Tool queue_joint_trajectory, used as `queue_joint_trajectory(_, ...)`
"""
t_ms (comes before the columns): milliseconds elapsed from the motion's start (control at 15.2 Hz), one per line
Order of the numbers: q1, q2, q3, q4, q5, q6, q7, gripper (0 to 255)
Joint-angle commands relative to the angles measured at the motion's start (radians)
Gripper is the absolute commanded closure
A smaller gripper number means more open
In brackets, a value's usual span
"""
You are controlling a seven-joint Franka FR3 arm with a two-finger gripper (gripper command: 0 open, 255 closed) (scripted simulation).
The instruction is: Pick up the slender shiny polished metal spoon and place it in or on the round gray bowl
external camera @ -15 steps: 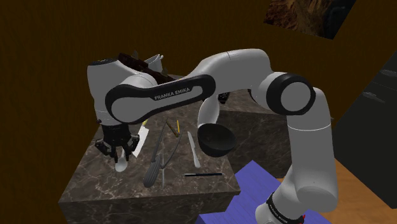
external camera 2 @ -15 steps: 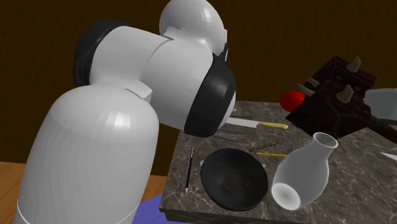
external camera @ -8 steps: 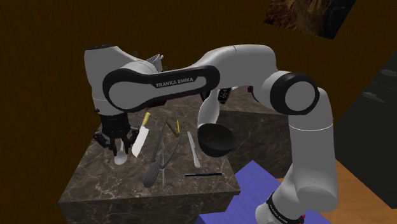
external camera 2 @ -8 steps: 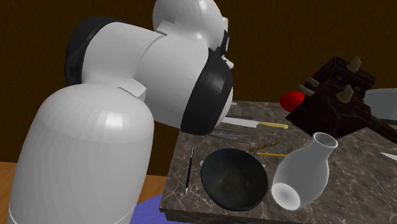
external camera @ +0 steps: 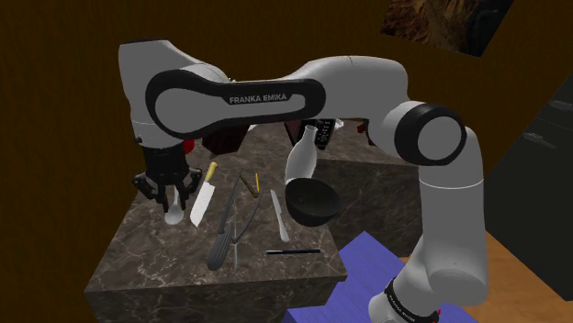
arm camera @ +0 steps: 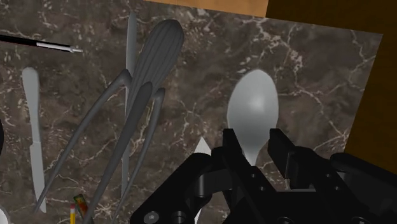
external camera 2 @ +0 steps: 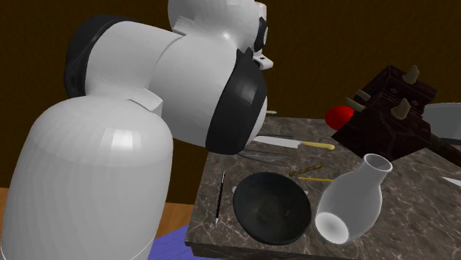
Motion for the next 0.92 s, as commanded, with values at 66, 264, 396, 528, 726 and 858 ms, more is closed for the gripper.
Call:
queue_joint_trajectory(66,0.007,0.001,0.001,0.044,0.001,-0.042,-0.001,255)
queue_joint_trajectory(264,0.015,0.002,0.002,0.088,0.001,-0.083,-0.002,255)
queue_joint_trajectory(396,0.021,0.005,0.003,0.12,0.0,-0.112,-0.003,255)
queue_joint_trajectory(528,0.028,0.009,0.003,0.154,-0.001,-0.142,-0.003,255)
queue_joint_trajectory(726,-0.003,-0.041,0.01,0.102,0.02,-0.137,-0.016,255)
queue_joint_trajectory(858,-0.071,-0.144,0.021,-0.04,0.065,-0.089,-0.048,255)
